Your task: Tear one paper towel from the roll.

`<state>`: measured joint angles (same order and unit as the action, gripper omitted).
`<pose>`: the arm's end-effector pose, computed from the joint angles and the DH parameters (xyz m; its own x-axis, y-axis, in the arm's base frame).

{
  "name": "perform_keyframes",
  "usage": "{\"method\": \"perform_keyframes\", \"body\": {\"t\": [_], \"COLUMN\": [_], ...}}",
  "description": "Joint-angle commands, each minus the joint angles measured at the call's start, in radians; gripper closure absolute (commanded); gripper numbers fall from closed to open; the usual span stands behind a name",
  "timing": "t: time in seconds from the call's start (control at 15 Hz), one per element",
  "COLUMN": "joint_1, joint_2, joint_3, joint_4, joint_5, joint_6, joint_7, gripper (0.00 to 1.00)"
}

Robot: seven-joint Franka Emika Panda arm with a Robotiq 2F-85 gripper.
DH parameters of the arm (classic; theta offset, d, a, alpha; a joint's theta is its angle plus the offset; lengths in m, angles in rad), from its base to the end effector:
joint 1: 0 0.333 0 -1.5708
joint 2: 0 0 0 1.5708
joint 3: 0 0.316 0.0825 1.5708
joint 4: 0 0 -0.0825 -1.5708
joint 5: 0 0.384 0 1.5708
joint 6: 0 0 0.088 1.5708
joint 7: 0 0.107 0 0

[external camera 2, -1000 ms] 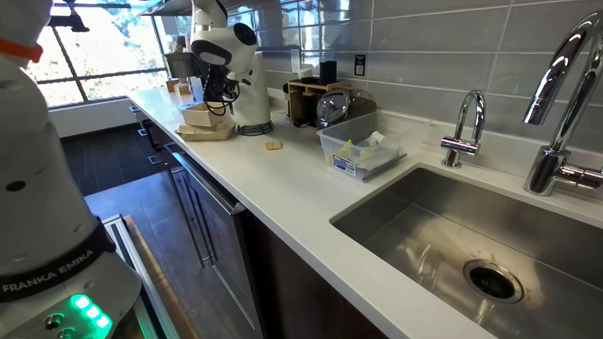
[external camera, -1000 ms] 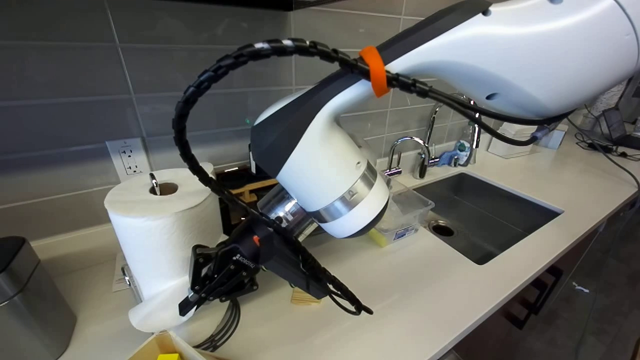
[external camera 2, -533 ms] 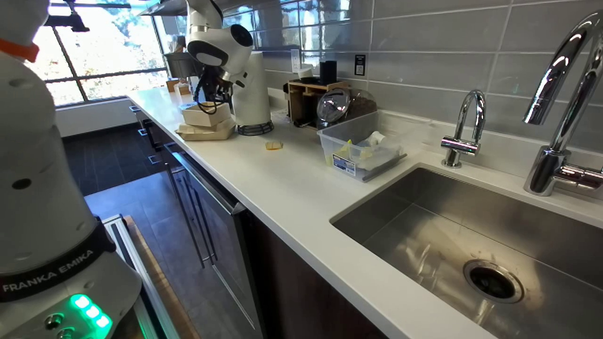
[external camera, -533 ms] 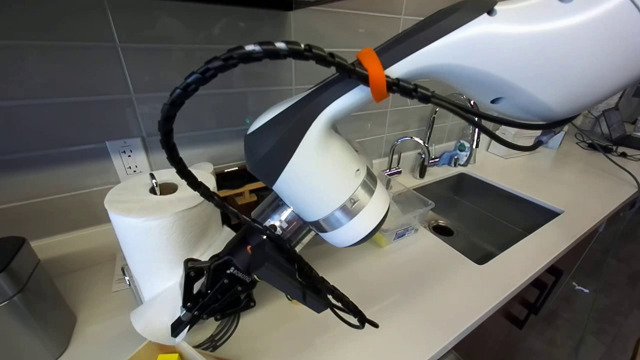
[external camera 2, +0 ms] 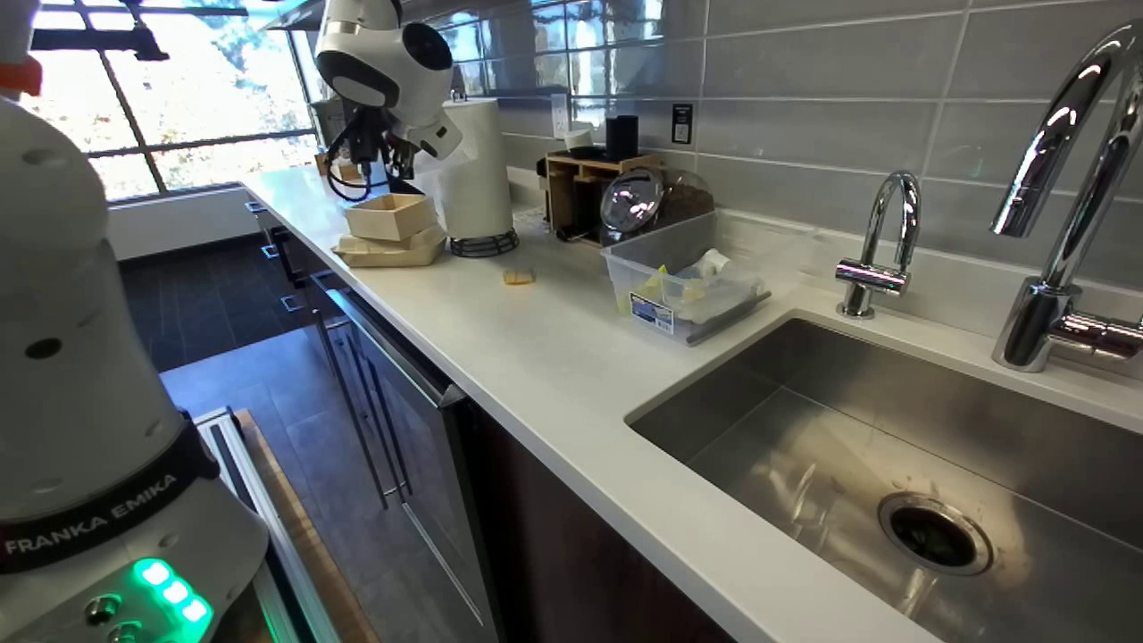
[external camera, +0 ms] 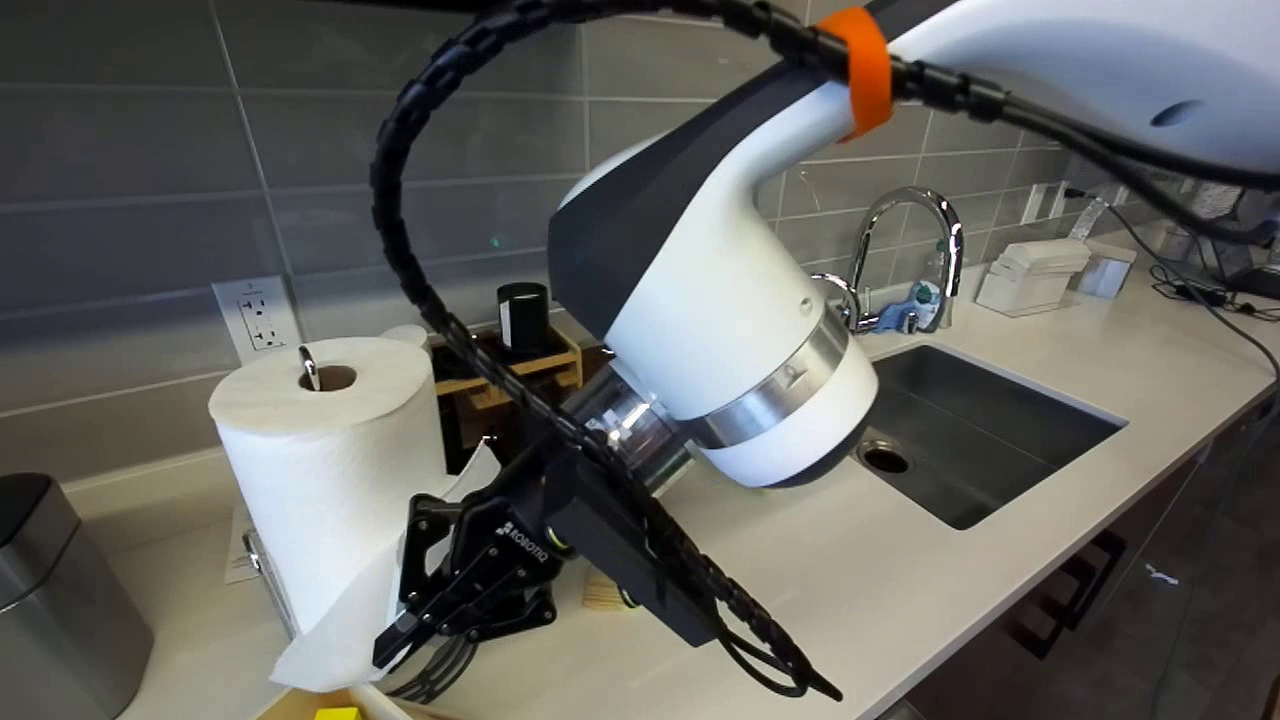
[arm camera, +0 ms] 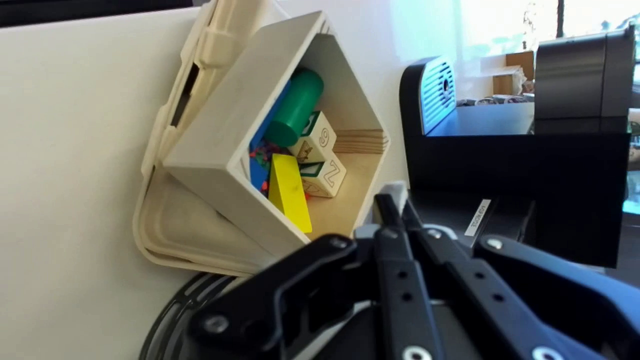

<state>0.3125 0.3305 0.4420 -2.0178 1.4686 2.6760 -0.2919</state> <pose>0.4731 0.3881 0.3161 0.9661 -0.2218 -0.1324 -0.2346 -0.5392 -0.8088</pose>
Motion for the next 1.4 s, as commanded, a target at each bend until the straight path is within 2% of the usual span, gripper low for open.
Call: {"method": "perform_keyframes", "body": {"t": [0.0,0.07,0.13,0.6,0.93,1.33], "joint_1": [0.03,0.035,0.004,0.014,0.014,0.007], "joint_2": [-0.136,-0.157,-0.17,-0.269,-0.298,-0.265], "joint_3": [-0.022,-0.024,0.012,0.015,0.009,0.002], "joint_4": [-0.14,-0.161,-0.184,-0.29,-0.343,-0.396], "joint_5": [0.143,0.182,0.232,0.59,0.823,1.008], "joint_6": [0.028,0.031,0.048,0.097,0.07,-0.012], "joint_7": [0.006,-0.001,-0.023,-0.177,-0.315,-0.432], "gripper": [1.0,1.0,1.0,1.0,1.0,1.0]}}
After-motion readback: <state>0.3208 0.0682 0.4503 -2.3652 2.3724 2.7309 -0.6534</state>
